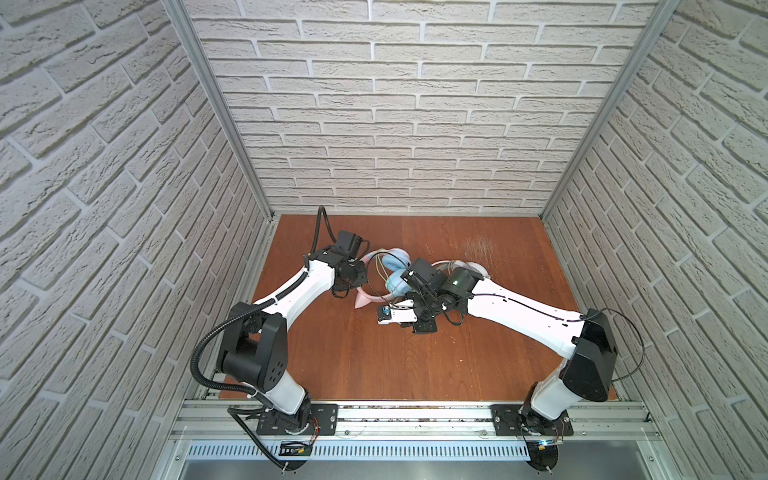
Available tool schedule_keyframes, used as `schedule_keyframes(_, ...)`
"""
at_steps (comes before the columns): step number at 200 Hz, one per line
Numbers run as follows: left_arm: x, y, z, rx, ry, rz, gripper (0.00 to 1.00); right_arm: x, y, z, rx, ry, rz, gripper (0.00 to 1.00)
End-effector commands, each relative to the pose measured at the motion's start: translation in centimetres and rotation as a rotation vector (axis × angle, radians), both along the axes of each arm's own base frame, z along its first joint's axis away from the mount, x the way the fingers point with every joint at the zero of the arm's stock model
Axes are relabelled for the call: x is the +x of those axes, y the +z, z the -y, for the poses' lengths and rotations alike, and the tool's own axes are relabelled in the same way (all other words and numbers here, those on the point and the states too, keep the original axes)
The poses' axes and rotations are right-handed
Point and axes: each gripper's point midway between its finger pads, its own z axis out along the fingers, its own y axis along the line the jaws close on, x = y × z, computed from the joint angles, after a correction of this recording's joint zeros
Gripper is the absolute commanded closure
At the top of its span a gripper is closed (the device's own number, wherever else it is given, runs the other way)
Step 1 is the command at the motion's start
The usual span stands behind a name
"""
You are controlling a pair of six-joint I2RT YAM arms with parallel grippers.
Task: Wrap the headphones
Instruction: 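Carry the green cable toward the pink headset while the left gripper brings it closer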
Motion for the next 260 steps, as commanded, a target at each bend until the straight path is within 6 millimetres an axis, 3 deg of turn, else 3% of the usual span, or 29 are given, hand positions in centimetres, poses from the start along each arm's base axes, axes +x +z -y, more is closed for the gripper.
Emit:
schedule_keyframes(1, 1.2, 1.7, 2.2, -0.031, -0.08, 0.047, 1.0, 0.8, 0.8, -0.6, -0.001, 0.052, 0.073, 0.95)
schedule_keyframes(53, 0.3, 1.1, 5.0, -0.024, -0.217, 0.011, 1.0, 3.4, 2.3, -1.4, 0.013, 0.064, 0.206, 0.95)
schedule_keyframes(140, -1.4, 0.4, 7.8, -0.045, -0.386, -0.035, 1.0, 7.2, 4.2, -2.3, 0.135, -0.032, 0.308, 0.95)
schedule_keyframes(260, -2.5, 1.5, 9.7, -0.064, -0.497, -0.02, 1.0, 10.0, 3.5, -2.5, 0.28, -0.17, 0.234, 0.95)
